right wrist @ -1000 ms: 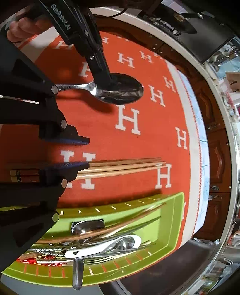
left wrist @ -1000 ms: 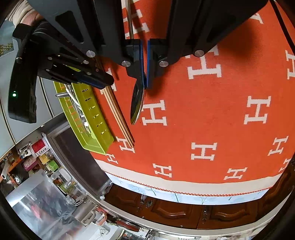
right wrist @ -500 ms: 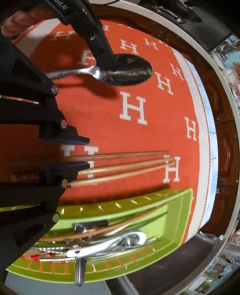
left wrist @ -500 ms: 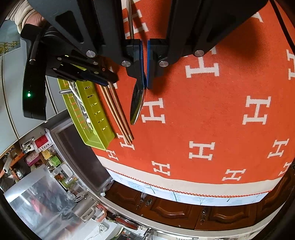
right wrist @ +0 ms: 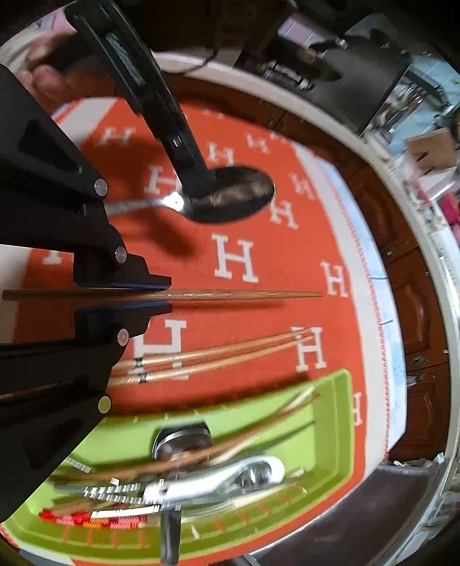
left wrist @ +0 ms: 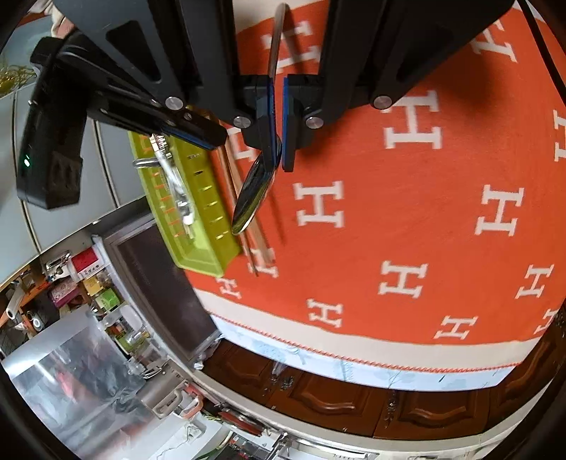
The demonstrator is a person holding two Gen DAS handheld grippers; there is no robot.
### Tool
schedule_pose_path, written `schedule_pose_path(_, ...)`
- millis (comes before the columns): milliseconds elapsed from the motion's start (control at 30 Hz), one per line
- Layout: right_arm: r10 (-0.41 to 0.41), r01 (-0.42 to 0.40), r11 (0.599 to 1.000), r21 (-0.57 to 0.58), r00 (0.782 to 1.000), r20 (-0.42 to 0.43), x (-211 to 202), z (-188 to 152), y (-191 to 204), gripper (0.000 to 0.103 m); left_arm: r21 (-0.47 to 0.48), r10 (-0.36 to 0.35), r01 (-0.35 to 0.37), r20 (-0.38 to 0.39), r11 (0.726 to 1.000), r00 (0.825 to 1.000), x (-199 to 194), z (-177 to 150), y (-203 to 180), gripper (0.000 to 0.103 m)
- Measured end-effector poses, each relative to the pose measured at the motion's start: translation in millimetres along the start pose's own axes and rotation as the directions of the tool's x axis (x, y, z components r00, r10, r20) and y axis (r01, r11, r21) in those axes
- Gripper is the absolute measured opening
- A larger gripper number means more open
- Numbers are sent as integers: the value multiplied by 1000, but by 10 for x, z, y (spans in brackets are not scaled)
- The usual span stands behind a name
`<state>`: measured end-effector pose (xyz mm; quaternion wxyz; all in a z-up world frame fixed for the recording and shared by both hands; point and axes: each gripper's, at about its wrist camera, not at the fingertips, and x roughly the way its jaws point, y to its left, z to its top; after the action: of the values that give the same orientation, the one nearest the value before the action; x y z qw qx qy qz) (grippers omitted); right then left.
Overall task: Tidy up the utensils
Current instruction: 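Grasp the large steel spoon with the left tool while the right tool grasps a wooden chopstick, then carry the spoon and wooden chopstick into the lime-green tray and release them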
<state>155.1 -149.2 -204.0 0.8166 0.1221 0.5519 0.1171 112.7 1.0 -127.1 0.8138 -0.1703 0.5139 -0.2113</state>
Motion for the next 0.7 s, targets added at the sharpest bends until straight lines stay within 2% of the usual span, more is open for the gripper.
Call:
schedule_pose_path(133,-6,5,1000,9,998,55,-397,-13,-200,6,-2,-44,44,-5,999,999,4,72,-284,0)
schedule_pose_path(267,-67,64,997,32,993,101,-723,-35,-569,6,-5,-107,107,-32,994,994,85,121,-616,0)
schedule_pose_path(400,-115,110,993,52,988,106,-900,-81,-945,6,-22,-166,165,-75,986,983,231,147,-929,1)
schedule_pose_path(533,-154,149,987,54,984,88,-919,-142,-1204,6,-26,-155,153,-108,988,982,431,167,-1129,3)
schedule_pose_path(700,-182,180,983,30,982,59,-791,-216,-1370,7,-98,-129,114,-158,989,979,811,198,-1151,3)
